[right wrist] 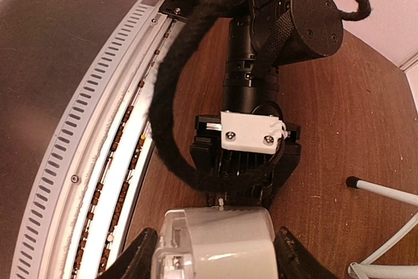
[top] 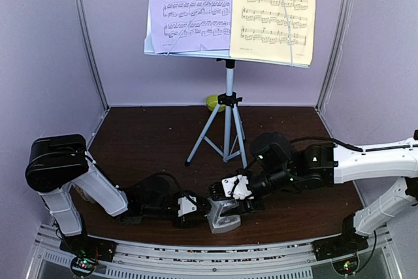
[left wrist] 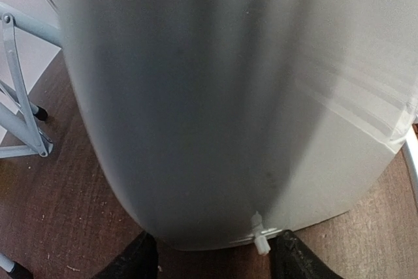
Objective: Set up the instrument practice props
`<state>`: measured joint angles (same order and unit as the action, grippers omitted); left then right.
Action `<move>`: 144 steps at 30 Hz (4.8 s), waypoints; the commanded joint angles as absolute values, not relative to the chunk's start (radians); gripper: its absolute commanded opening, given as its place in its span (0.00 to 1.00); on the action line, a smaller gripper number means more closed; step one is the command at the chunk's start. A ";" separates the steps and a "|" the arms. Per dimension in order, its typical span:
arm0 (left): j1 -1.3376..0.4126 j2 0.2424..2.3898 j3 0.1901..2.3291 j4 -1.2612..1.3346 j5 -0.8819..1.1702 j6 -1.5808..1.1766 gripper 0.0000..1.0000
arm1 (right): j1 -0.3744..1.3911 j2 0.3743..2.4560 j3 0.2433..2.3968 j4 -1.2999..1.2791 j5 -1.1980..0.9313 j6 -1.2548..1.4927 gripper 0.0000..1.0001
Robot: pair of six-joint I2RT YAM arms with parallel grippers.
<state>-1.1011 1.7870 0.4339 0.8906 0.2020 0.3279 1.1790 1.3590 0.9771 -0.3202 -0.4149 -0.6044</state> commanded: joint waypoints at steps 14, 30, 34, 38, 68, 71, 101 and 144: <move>-1.095 1.759 0.471 0.866 0.314 0.406 0.76 | 1.200 1.343 0.983 -0.320 -0.341 -0.681 0.13; -1.052 1.767 0.481 0.867 0.370 0.420 0.63 | 1.215 1.345 0.980 -0.328 -0.317 -0.711 0.11; -1.051 1.766 0.483 0.869 0.371 0.419 0.61 | 1.216 1.344 0.980 -0.327 -0.316 -0.711 0.11; -1.049 1.764 0.487 0.865 0.373 0.419 0.58 | 1.216 1.343 0.977 -0.326 -0.316 -0.711 0.11; -0.985 1.433 0.222 1.043 -0.062 0.095 0.89 | 1.188 1.441 1.123 -0.242 -0.034 -0.252 0.12; -0.971 1.353 0.215 0.988 -0.149 0.038 0.91 | 1.184 1.466 1.141 -0.208 0.033 -0.149 0.14; -0.984 0.976 0.446 0.386 -0.320 -0.174 0.98 | 1.199 1.506 1.141 0.008 0.360 0.260 0.95; -1.215 1.704 0.861 0.546 -0.385 -0.392 0.77 | 0.921 1.015 0.293 0.561 0.068 0.587 1.00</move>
<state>-1.2118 1.6600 0.8478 0.5079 -0.4175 -0.3553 0.9287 0.9859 0.2966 0.4793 0.1257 0.5465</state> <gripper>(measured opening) 0.789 0.999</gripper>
